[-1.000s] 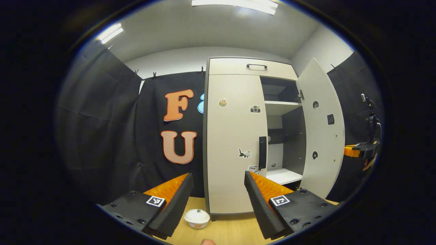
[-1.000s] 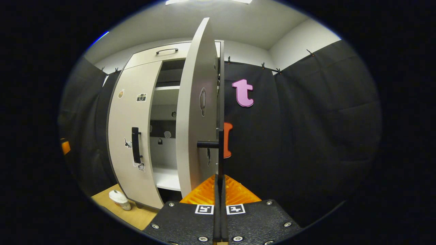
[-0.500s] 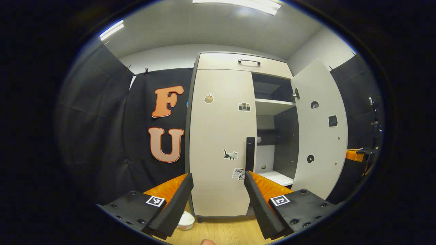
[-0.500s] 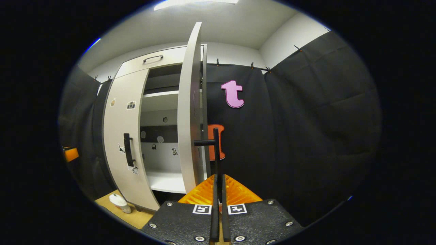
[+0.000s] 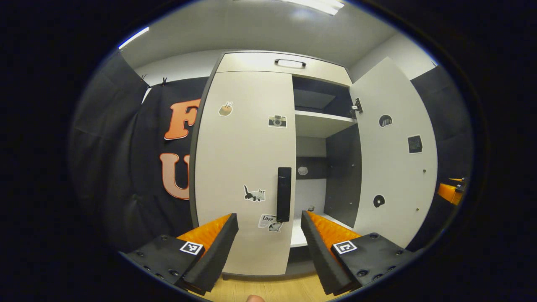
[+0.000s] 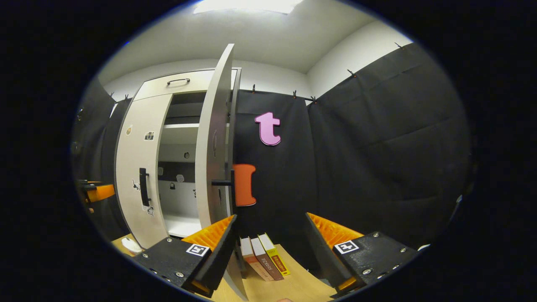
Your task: Open the right door of the double-door shoe cabinet with the right hand, and open the left door with the left hand.
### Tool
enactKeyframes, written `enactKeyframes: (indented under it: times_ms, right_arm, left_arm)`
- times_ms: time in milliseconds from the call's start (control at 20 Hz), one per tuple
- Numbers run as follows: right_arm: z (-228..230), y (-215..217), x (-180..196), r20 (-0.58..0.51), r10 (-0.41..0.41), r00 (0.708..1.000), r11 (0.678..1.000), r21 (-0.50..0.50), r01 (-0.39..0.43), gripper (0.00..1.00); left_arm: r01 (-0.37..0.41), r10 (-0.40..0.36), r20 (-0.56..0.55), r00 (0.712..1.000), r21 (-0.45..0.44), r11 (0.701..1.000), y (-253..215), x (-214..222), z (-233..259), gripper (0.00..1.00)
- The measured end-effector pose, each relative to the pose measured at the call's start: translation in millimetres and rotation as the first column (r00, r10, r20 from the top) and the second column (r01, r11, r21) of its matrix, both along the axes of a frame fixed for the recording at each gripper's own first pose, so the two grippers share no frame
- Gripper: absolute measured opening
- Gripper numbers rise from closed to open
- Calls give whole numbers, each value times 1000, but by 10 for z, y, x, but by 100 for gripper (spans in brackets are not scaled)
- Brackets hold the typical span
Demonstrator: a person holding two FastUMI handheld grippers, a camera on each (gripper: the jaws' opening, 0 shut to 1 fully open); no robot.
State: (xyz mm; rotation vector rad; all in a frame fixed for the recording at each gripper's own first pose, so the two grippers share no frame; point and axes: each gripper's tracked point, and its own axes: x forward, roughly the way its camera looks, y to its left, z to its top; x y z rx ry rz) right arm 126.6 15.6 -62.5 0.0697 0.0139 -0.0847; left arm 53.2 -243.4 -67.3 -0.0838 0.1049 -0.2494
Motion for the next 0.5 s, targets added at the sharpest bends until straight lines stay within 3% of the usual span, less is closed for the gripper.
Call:
enactKeyframes:
  times_ms: [200,500]
  right_arm:
    - [26,-96,7,27,-36,999,999,-27,37,93]
    - [41,-63,68,46,-18,999,998,-59,21,93]
  left_arm:
    - [8,-8,1,1000,11,1000,-262,381,-116,96]
    - [-20,21,-45,999,29,999,-404,894,-409,95]
